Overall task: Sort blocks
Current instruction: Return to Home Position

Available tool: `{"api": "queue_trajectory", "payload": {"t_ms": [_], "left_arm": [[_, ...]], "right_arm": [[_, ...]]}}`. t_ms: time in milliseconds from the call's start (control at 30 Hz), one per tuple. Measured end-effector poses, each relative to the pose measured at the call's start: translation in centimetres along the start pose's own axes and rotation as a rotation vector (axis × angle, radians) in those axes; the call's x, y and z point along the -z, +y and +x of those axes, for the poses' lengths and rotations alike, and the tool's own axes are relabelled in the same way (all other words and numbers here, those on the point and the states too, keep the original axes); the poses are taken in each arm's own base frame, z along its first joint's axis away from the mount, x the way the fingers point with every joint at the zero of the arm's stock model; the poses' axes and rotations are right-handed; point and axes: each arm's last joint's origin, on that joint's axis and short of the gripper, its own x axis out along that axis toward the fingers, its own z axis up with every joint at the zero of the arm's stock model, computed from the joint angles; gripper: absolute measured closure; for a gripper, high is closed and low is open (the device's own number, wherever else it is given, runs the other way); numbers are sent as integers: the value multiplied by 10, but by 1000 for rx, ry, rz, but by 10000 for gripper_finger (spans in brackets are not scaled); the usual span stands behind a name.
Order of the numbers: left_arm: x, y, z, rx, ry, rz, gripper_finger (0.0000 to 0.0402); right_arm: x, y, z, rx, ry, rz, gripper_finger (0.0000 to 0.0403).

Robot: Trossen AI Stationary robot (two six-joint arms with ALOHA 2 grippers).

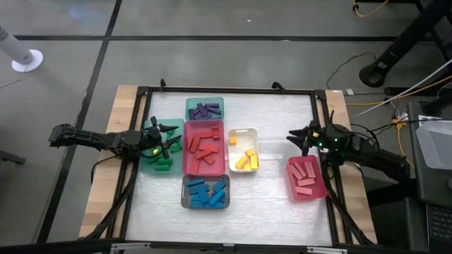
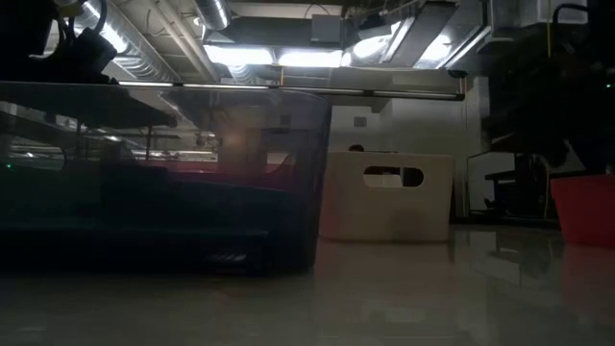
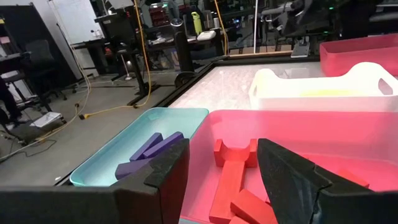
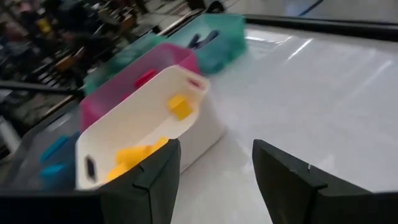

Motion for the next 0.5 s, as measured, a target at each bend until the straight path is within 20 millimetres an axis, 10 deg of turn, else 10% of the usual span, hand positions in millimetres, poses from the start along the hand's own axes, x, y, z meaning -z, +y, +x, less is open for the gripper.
{"api": "queue_trajectory", "payload": {"t_ms": [500], "left_arm": [[0,0,0,0,0,0,224]], "right_arm": [[5,10,-1,-114,60,-41,205]]}}
